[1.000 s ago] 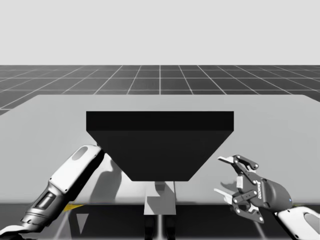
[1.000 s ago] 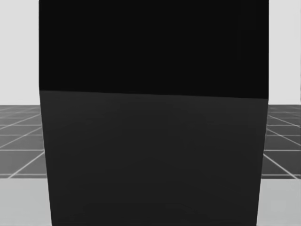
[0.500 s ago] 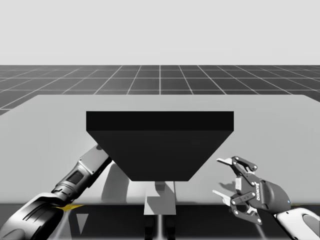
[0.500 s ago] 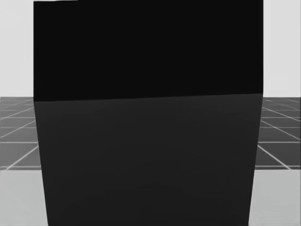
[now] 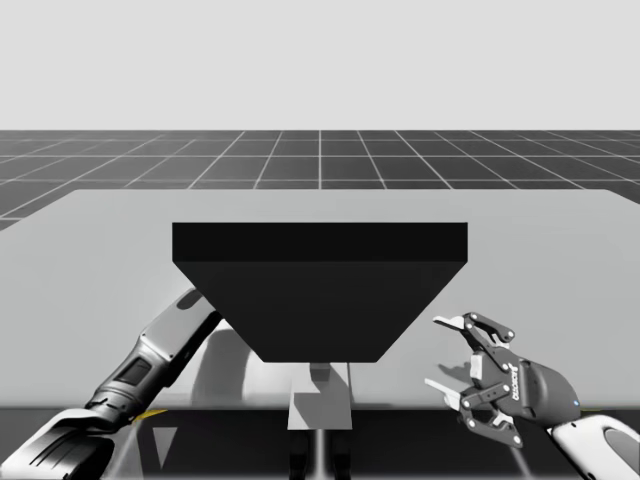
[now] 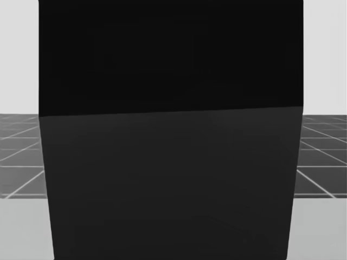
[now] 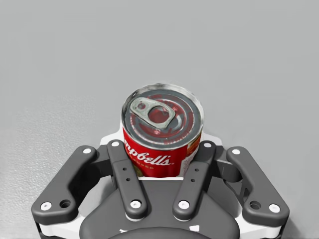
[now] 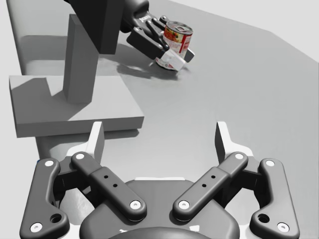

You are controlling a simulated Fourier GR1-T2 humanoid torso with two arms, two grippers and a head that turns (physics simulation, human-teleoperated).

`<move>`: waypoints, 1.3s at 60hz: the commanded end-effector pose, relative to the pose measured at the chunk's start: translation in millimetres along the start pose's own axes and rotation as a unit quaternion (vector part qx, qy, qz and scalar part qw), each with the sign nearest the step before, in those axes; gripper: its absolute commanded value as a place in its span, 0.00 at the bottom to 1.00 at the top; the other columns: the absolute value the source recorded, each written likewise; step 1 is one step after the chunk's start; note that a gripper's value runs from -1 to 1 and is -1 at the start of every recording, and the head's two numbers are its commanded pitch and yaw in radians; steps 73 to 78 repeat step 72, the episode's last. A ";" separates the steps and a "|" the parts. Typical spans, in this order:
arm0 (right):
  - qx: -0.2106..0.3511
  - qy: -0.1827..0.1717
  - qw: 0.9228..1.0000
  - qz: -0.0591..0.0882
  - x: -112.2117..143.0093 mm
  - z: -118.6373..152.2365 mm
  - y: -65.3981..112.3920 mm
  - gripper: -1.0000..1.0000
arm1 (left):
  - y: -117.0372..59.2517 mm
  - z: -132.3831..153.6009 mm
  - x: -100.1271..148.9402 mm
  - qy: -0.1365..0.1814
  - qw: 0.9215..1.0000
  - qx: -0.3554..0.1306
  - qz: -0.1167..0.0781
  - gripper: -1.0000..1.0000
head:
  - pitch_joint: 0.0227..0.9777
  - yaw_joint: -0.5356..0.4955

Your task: Reach around the screen and pick up the object behind it.

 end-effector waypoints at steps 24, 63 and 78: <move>-0.004 -0.063 0.998 0.004 5.2 -2.3 -1.2 0.00 | 45.3 101.7 32.3 -0.039 0.997 0.051 -0.046 1.00 | 0.17 0.53; -0.010 -0.064 0.998 0.008 0.6 -2.7 -1.6 0.00 | 25.7 180.7 146.0 -0.143 0.973 0.110 -0.144 1.00 | 0.17 0.53; -0.011 -0.065 0.998 0.011 -0.4 -2.6 -1.4 0.00 | 5.0 191.6 170.2 -0.176 0.962 0.116 -0.175 1.00 | 0.17 0.53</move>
